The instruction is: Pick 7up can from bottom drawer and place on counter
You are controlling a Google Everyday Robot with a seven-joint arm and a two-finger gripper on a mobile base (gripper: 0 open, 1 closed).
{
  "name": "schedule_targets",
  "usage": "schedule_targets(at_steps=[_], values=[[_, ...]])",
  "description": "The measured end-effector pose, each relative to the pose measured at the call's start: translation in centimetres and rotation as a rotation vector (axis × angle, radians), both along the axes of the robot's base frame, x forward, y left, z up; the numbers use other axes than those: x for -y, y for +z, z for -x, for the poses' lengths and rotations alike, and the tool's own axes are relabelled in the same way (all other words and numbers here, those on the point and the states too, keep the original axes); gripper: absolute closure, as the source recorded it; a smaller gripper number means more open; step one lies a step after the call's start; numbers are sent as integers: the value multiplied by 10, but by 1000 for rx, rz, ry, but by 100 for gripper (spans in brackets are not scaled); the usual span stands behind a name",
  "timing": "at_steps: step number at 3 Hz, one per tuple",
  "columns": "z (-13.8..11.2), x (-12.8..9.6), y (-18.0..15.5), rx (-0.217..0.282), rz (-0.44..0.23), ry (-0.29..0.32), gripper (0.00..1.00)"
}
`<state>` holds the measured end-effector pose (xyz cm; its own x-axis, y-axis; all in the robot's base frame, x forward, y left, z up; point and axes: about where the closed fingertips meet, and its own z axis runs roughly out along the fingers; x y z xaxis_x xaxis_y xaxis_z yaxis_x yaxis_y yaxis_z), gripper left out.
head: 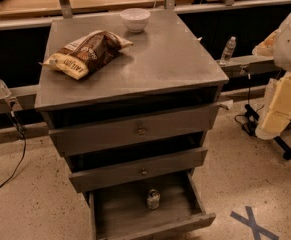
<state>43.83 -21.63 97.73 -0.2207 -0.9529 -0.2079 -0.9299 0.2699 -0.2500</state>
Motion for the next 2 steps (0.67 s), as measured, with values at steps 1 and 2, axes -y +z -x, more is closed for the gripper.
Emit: schedule_targets(at_steps=[1,2], values=[[0,0,0,0,0,0,0],[-5,-2,-12,40,-45,10,0]])
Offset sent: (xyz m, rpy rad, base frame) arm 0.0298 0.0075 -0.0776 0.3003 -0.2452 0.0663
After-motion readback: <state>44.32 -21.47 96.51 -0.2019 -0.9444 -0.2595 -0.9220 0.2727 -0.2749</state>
